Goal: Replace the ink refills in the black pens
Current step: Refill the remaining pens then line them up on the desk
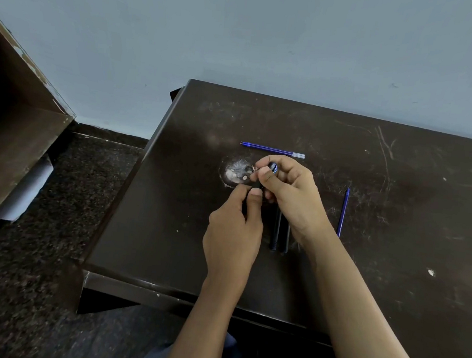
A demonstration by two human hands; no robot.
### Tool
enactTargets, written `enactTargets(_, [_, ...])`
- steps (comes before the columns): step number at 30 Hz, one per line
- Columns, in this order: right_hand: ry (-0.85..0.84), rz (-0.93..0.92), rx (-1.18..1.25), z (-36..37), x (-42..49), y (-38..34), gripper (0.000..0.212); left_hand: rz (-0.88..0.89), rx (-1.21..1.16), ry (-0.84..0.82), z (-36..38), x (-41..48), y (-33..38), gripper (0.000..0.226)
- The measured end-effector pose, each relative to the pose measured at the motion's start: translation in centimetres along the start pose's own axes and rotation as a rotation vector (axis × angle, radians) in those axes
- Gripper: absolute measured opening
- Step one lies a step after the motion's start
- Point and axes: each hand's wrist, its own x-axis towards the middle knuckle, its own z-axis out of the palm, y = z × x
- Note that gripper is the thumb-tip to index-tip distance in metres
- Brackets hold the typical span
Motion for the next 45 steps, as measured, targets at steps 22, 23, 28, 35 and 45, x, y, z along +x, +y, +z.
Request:
enactTargets(22, [-0.196,-0.202,-0.932,-0.5,0.1,2.0,0.021,-0.085,-0.203,0.167,-0.1,0.7,-0.3,0.026])
enactTargets(23, [-0.202,-0.203,-0.956,-0.5,0.2,2.2,0.021,-0.093,-0.219,0.165,-0.1,0.7,-0.2,0.026])
enactTargets(28, [-0.172,-0.213,-0.929,-0.5,0.4,2.2,0.02,-0.05,-0.205,0.172,0.0,0.8,-0.6,0.024])
enactTargets(35, [0.068,0.042,-0.235,0.3,0.0,0.0,0.018,0.058,-0.108,0.154,0.1,0.5,-1.2,0.018])
enactTargets(45, [0.123,0.161,0.029,0.3,0.0,0.2,0.021,0.05,-0.212,0.01,0.1,0.4,-0.5,0.021])
